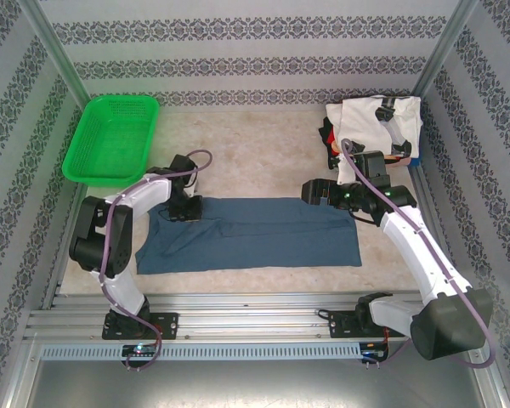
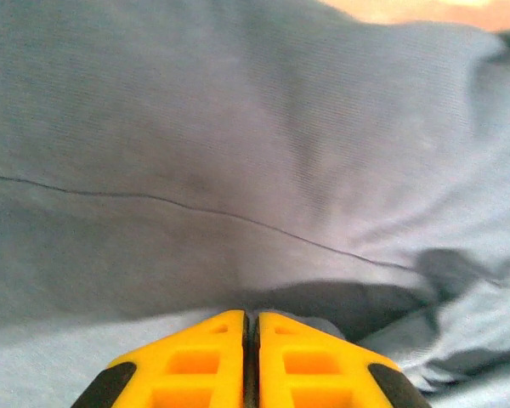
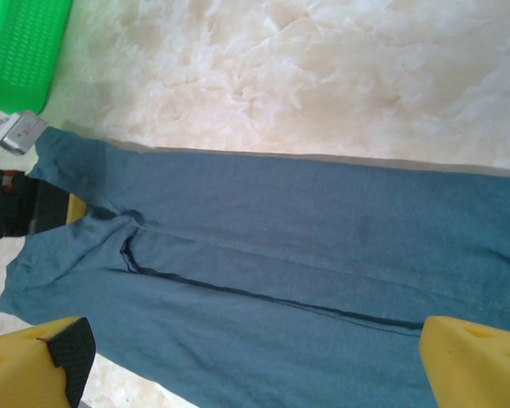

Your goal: Fold and stack the t-shirts

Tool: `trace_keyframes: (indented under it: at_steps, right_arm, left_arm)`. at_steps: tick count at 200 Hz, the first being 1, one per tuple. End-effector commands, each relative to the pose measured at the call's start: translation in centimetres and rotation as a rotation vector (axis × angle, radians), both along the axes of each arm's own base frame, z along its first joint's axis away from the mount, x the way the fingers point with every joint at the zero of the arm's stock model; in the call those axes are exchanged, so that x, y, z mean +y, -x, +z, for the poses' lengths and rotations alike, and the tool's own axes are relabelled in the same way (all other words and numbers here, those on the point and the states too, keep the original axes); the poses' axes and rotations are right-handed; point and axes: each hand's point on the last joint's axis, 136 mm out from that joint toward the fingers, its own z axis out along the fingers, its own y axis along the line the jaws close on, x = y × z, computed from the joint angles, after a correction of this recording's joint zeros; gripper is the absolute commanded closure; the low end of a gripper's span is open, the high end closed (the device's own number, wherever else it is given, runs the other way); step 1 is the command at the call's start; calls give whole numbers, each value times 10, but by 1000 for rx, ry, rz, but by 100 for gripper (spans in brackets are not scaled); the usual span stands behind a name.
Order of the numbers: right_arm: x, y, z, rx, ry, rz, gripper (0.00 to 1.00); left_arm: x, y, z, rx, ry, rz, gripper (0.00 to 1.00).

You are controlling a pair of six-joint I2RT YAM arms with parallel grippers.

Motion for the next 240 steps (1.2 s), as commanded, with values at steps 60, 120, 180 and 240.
trace_keyframes:
  at_steps: [60,120,180,240]
  right_arm:
    - [-13,-19,-20,34,44,-77,2]
    - [-31,-13,-49,108,47,-150,2]
    - [-8,-21,-96,334,146,-82,4]
    - [-16,-34,-188,603,277,-286,52]
  left_arm:
    - [-31,79,16,-92,-42,-126,88]
    - [-70,112,26,-156,83,-118,41]
    - [31,75,48,-136,-73,397,27]
    - [54,25,-37,16,-209,495,67]
